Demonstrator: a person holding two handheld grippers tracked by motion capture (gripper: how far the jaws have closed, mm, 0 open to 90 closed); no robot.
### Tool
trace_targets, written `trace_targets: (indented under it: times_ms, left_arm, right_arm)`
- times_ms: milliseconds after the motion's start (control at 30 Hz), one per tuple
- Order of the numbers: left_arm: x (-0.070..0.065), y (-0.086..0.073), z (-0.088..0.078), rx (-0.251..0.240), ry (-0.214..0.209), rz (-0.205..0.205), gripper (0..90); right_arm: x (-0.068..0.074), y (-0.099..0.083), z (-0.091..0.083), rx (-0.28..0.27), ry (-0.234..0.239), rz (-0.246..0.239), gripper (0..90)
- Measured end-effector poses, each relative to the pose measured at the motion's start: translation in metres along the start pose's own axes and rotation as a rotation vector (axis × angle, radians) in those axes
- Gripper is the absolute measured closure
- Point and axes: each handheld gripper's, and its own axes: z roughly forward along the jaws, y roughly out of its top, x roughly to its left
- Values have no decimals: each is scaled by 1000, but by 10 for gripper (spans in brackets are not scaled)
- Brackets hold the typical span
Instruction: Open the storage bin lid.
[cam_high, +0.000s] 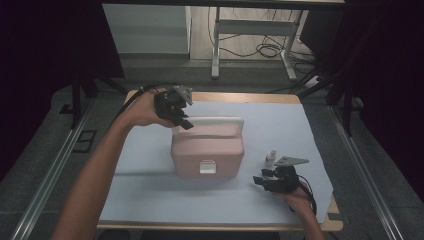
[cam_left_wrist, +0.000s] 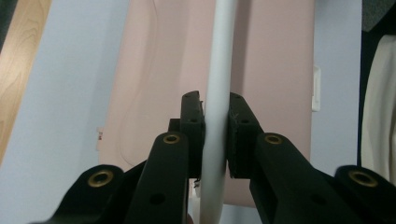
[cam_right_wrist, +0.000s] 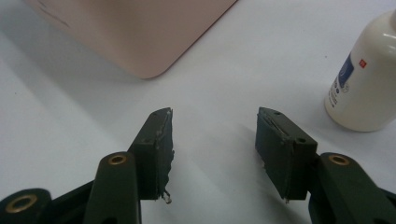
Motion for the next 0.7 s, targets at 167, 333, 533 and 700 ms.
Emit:
trace_targets:
  times_ms: [167,333,533,700]
  left_arm:
    - [5,1,-3,-14,-14,3,799]
    - [9,1,-6,-28,-23,4,797]
    - [13,0,-9,-44,-32,3,795]
    - [14,0,-11,-51,-33,-1,795]
  right_arm:
    - [1,0,-1,-3,3,3,467]
    - [2,1,-1,-6,1,3,480]
    - [3,3,-6,-43,-1,2,615]
    - [5,4,-7,-50,0,-2,733]
